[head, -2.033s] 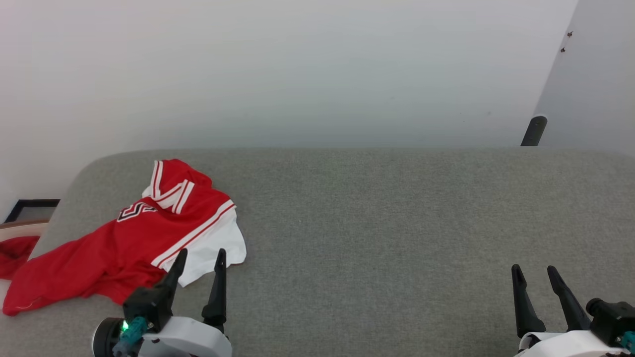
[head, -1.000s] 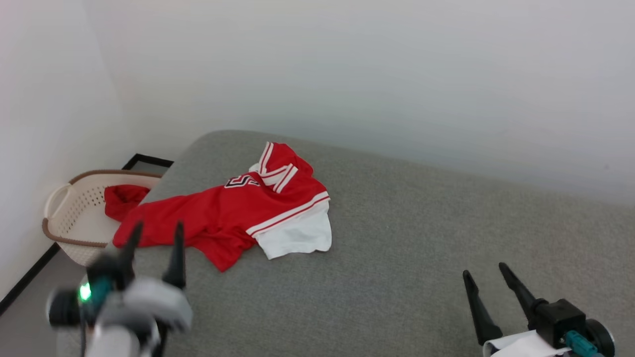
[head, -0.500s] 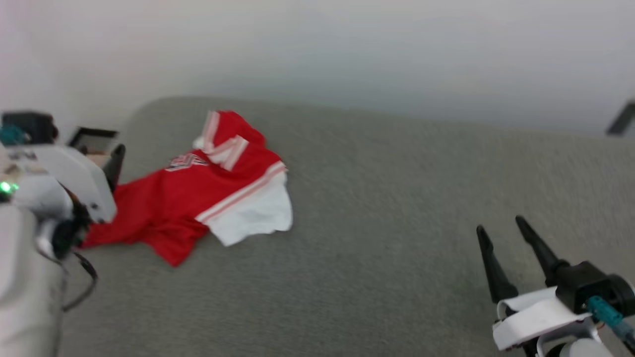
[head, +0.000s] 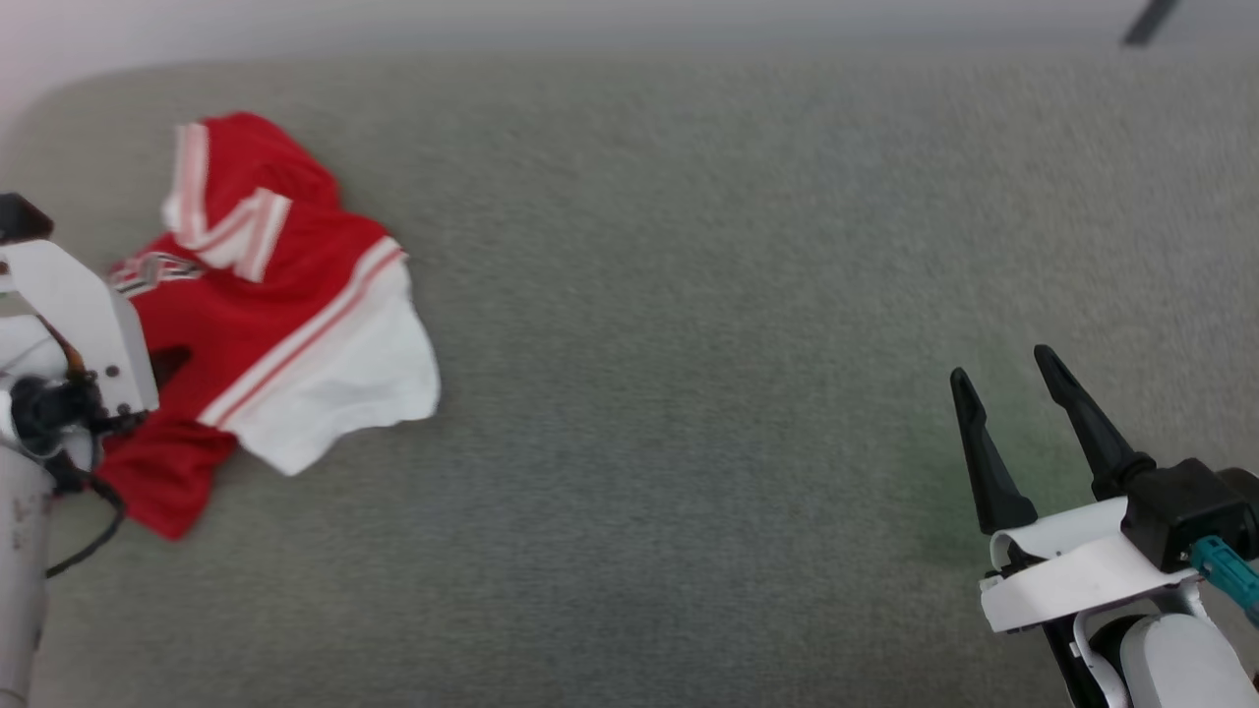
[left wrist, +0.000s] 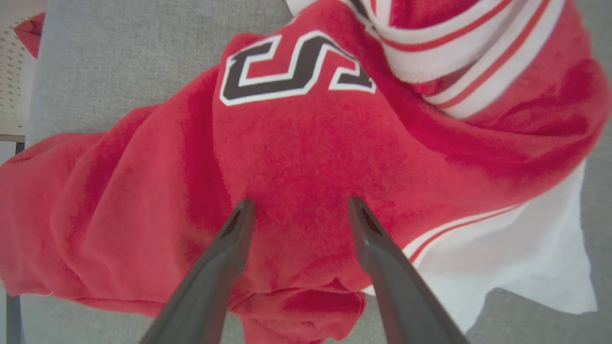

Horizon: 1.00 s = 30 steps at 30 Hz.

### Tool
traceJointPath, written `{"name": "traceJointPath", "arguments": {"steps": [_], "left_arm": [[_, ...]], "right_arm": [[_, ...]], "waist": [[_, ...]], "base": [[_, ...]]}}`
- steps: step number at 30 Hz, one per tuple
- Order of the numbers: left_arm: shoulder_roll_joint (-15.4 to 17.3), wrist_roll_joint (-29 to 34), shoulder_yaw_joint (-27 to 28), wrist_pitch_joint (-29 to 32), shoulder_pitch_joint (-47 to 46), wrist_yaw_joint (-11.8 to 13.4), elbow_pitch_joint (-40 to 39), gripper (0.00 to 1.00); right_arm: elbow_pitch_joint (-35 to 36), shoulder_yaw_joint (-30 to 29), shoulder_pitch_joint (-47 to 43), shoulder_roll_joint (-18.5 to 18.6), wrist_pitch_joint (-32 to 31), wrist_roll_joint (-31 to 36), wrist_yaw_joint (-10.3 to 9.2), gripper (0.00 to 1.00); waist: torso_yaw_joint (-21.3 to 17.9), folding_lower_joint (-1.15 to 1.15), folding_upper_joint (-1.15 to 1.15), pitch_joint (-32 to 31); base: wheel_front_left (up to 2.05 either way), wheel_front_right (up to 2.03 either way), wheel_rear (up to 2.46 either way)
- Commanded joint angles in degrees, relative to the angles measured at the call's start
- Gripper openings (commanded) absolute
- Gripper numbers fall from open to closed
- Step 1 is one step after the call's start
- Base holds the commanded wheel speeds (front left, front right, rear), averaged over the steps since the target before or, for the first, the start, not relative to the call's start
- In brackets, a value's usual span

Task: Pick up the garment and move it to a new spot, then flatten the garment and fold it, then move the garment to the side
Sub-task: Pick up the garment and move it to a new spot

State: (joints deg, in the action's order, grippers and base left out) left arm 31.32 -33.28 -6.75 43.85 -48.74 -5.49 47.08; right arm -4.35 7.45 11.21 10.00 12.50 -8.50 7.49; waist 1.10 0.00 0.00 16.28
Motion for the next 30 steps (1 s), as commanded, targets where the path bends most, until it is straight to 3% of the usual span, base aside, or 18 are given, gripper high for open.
{"name": "traceJointPath", "arguments": {"steps": [1, 7, 13, 14, 15, 30], "left_arm": [[0.51, 0.49, -0.20, 0.44, -1.05, 0.62, 0.59, 1.00], [-0.53, -0.09, -0.72, 3.82, -1.42, 2.77, 5.43, 1.00], [-2.20, -0.39, -1.18, 2.48, -0.52, 2.89, 8.15, 0.98], [-2.62, -0.33, -1.63, 2.47, -0.57, 2.16, 8.19, 0.30], [-2.63, -0.09, -1.82, 2.21, -0.85, 2.20, 8.23, 0.00], [2.43, 5.83, -6.07, -10.08, -9.28, -0.33, 0.44, 0.00]], "right_arm": [[0.38, -0.03, 0.85, -0.09, -0.20, 0.03, 0.00, 1.00], [1.53, -0.09, 1.39, -0.47, -0.64, 0.03, 0.00, 1.00], [1.79, -0.59, 1.44, -0.74, -1.21, 0.15, 0.00, 1.00], [1.73, -0.75, 1.38, -0.70, -1.21, 0.12, 0.00, 1.00], [1.62, -0.90, 1.24, -0.70, -1.33, 0.07, 0.00, 1.00], [-1.02, -1.37, -2.57, -1.02, -0.96, -1.02, 0.00, 1.00]], "waist": [[-4.61, 0.00, 0.00, 5.23], [-5.82, 0.00, 0.00, 7.09], [-5.81, 0.00, 0.00, 7.01], [-5.60, 0.00, 0.00, 6.77], [-5.33, 0.00, 0.00, 6.42], [0.23, 0.00, 0.00, -4.26]], "base": [[0.00, 0.00, 0.00], [0.00, 0.00, 0.00], [0.00, 0.00, 0.00], [0.00, 0.00, 0.00], [0.00, 0.00, 0.00], [0.00, 0.00, 0.00]]}}
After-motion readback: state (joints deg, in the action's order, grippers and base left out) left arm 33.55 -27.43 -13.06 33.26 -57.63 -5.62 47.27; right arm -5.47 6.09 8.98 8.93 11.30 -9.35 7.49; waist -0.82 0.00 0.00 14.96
